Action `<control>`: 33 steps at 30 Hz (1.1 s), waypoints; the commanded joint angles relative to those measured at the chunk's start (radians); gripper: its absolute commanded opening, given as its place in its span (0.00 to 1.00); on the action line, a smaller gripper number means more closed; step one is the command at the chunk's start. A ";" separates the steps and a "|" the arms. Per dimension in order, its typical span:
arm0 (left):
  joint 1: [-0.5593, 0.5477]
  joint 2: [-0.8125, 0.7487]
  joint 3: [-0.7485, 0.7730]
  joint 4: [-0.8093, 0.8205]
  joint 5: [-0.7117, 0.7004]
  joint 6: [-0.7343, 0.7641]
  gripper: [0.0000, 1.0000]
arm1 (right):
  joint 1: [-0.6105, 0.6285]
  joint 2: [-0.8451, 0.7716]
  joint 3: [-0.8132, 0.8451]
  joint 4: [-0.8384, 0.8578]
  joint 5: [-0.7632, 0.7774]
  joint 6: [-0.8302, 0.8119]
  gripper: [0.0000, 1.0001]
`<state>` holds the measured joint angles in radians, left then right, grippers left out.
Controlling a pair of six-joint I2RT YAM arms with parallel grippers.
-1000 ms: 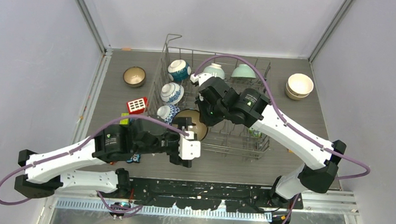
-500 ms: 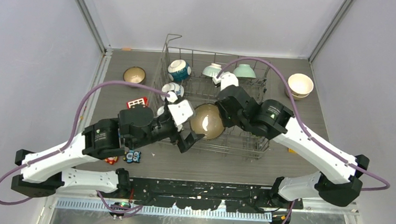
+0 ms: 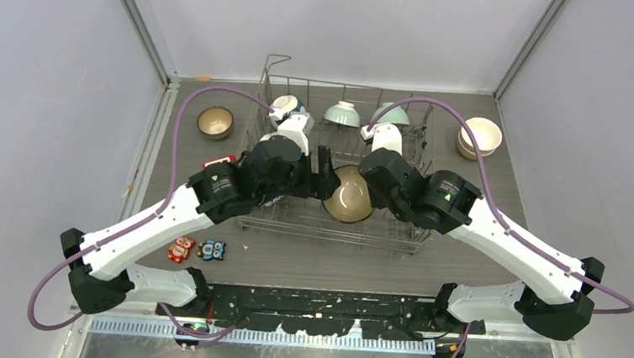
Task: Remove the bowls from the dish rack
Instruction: Place the bowl at the center of the board.
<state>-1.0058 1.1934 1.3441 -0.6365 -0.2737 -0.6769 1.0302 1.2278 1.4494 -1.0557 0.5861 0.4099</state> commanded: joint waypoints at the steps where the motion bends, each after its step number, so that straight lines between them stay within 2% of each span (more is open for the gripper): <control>1: -0.003 0.005 0.006 -0.010 -0.045 -0.177 0.77 | -0.003 -0.050 0.022 0.096 0.058 0.088 0.01; 5: -0.003 0.024 -0.004 -0.005 -0.053 -0.209 0.71 | -0.006 -0.041 0.017 0.098 0.071 0.120 0.01; 11: -0.005 0.023 -0.016 -0.001 -0.058 -0.206 0.67 | -0.024 -0.021 0.017 0.101 0.074 0.146 0.01; 20: -0.022 0.012 -0.021 0.007 -0.088 -0.153 0.74 | -0.117 -0.016 -0.014 0.144 -0.052 0.176 0.01; 33: -0.037 0.141 0.051 -0.020 -0.124 -0.090 0.52 | -0.119 -0.011 -0.001 0.153 -0.103 0.210 0.01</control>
<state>-1.0344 1.3045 1.3277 -0.6598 -0.3656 -0.8001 0.9096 1.2308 1.4151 -1.0130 0.4847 0.5694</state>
